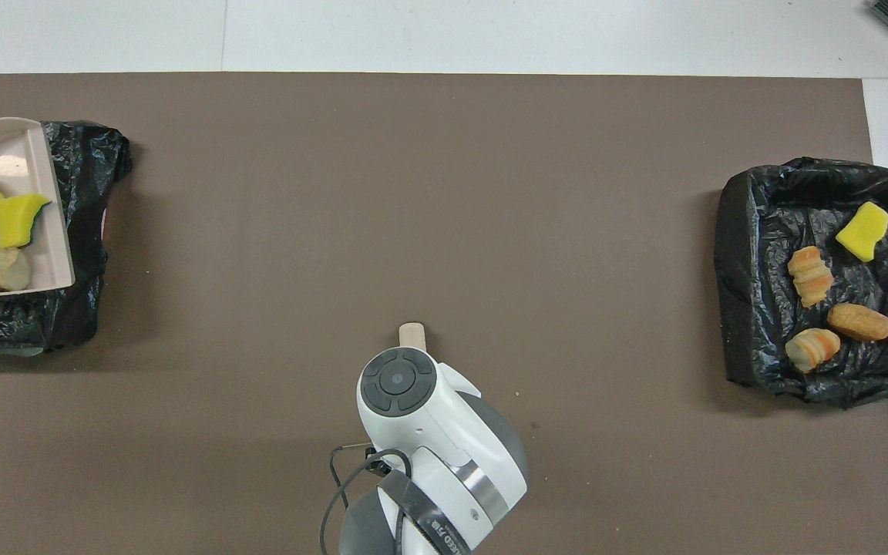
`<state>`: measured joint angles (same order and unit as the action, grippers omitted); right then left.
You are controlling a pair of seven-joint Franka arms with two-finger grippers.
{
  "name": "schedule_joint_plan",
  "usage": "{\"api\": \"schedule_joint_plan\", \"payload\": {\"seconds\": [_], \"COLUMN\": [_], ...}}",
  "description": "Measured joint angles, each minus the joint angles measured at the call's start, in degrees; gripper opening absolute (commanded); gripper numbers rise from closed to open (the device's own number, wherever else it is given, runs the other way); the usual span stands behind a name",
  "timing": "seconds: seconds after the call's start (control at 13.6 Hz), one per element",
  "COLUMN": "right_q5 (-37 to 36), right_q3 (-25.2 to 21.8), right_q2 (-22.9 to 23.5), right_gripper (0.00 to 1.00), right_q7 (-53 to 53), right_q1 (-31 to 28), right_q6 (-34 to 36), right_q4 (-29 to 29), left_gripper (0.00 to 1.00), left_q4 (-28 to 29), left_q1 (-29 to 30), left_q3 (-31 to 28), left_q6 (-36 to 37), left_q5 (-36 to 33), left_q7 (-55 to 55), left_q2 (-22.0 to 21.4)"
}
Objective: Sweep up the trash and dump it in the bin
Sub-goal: 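Tilt the dustpan with the left gripper to dump pieces into the bin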
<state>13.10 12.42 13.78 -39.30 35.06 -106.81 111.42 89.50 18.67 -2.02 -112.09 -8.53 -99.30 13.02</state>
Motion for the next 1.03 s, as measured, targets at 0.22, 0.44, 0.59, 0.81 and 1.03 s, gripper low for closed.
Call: {"api": "schedule_joint_plan", "payload": {"seconds": [0.22, 0.44, 0.59, 0.81, 1.03], "right_q5": [0.0, -1.0, -3.1, -4.1, -6.5], "right_q3": [-0.5, -1.0, -1.1, -1.2, -1.3], "right_q2": [-0.5, -1.3, -1.8, -2.2, -2.2], "right_gripper": [1.0, 1.0, 1.0, 1.0, 1.0], "right_q7": [0.0, 0.3, 3.9, 9.6, 12.6], "right_q1": [-0.3, -4.4, -8.7, -14.1, -18.0], "right_q6": [1.2, 8.9, 16.0, 21.0, 22.3], "right_q4": [-2.3, -7.8, -12.5, -18.1, -21.5], "left_gripper": [0.0, 0.0, 0.0, 0.0, 0.0], "left_q4": [-2.0, -3.5, -3.8, -3.8, -3.8], "left_q1": [1.2, 1.2, 1.0, -0.2, -2.9], "left_q3": [0.0, 0.3, 0.7, 1.0, 1.1], "left_q6": [-1.7, -3.0, -3.1, -3.2, -3.1], "left_q5": [-6.5, -14.4, -20.2, -24.7, -32.7], "left_q7": [-0.9, -0.4, 3.3, 5.4, 9.7], "left_q2": [1.8, 3.3, 3.7, 3.8, 4.1]}}
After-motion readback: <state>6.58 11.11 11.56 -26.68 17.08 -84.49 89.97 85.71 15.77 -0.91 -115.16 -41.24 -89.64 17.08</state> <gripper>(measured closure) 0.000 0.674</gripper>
